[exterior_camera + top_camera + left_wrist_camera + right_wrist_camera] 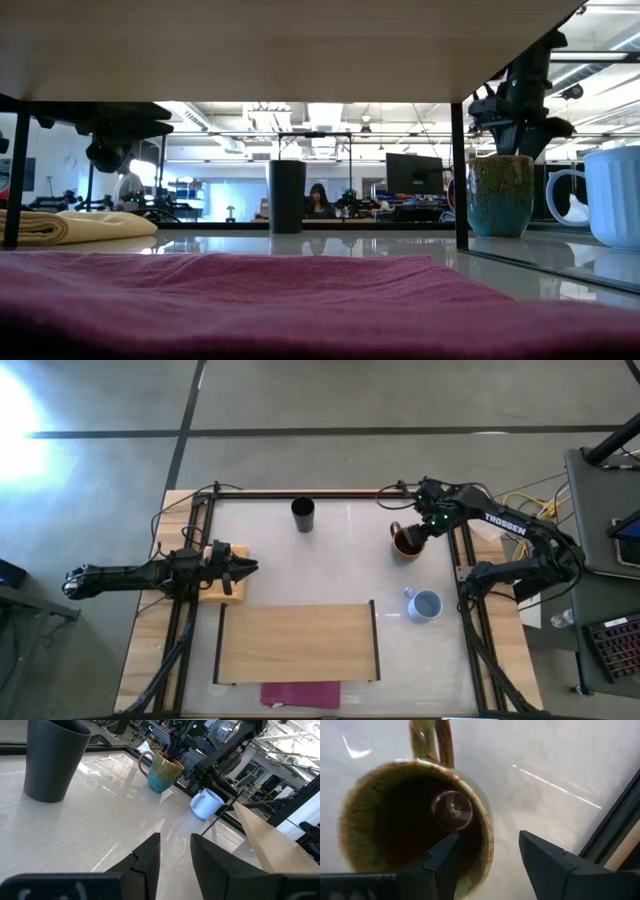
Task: Stack small to large cups/mugs on shelf
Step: Put the brown mug on the shelf
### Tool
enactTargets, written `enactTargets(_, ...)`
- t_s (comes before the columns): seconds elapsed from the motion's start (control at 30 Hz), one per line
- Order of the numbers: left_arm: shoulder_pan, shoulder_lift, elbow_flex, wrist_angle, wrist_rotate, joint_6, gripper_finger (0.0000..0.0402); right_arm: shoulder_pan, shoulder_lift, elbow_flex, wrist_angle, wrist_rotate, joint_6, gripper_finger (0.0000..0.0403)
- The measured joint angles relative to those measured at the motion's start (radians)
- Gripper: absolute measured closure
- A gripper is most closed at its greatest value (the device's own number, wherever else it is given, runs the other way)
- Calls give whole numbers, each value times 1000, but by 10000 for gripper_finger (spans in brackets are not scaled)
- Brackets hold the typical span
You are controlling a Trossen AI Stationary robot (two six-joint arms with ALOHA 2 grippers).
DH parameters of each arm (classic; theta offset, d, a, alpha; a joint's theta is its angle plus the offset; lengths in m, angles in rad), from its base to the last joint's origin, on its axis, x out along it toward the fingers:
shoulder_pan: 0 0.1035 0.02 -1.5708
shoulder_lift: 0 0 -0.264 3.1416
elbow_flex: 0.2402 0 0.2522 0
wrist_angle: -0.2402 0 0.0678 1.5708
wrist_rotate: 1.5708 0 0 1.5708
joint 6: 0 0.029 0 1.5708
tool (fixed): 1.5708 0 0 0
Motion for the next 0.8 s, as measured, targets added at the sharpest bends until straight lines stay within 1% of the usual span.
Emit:
enactTargets(0.13, 0, 0, 0, 0, 0, 0, 308, 2, -19, 16, -63, -2, 54, 211)
enactTargets(0.27, 0, 0, 0, 0, 0, 0, 308, 38, -43, 3, -81, -8, 157, 211)
enactTargets(0.5, 0, 0, 0, 0, 0, 0, 308, 129, -74, -13, -54, 27, 346, 211)
enactTargets(0.8, 0, 0, 0, 0, 0, 0, 308, 235, -75, -64, -21, 45, 600, 211)
